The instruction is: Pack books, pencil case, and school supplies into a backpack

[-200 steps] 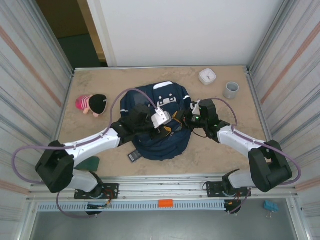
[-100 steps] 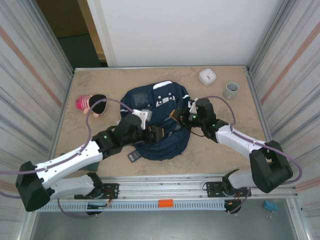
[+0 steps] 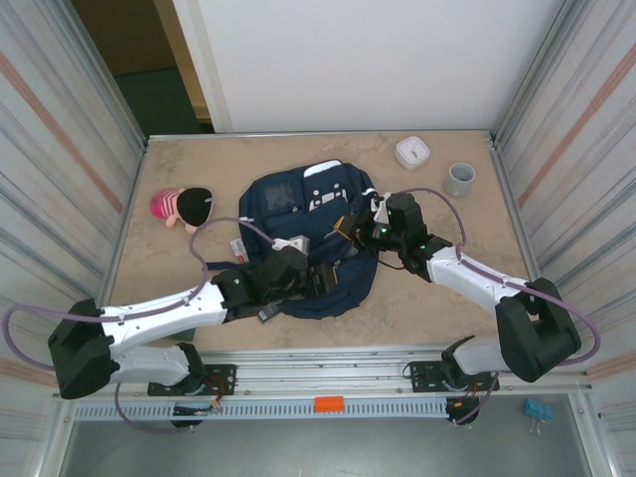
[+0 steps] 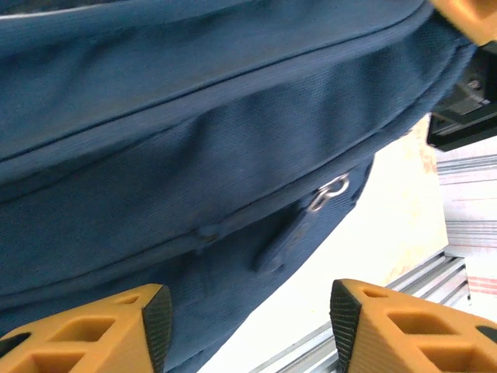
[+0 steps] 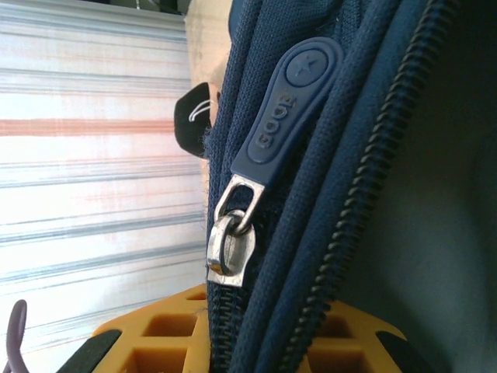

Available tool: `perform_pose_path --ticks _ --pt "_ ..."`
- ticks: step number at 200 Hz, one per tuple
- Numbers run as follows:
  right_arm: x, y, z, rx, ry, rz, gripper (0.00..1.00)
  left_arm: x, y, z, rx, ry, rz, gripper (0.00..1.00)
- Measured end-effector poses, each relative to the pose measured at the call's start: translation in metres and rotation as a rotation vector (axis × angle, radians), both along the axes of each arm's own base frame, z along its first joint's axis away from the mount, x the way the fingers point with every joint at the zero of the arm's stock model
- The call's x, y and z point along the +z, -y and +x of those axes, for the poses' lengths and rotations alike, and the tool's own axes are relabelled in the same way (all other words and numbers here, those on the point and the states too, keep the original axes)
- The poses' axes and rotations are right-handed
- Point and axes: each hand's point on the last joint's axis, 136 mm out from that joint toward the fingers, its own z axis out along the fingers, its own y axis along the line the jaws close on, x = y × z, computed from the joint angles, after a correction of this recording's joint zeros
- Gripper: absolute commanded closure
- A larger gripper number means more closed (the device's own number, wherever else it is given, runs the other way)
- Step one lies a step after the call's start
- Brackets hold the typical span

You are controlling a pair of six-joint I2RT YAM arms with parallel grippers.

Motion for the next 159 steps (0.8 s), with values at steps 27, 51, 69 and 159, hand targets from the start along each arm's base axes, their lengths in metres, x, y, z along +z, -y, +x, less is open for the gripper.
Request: perform_pose_path --ticks 27,51,69,159 --pt "0.000 -0.001 0.000 0.004 0.003 0.001 1.00 0.007 0.011 0.005 -0.004 0.017 -0.017 0.48" --pt "0.000 -0.002 0.000 0.007 0.005 0.001 1.00 0.008 0.016 0.010 -0.001 0.034 -0.012 0.49" --pt "0.003 -0.004 0.001 0.010 0.015 0.007 1.00 0.007 0.019 0.012 -0.007 0.038 0.009 0.49" --pt "0.004 -0.010 0.000 0.018 0.025 0.007 1.00 -0.002 0.026 0.021 -0.016 0.044 0.125 0.59"
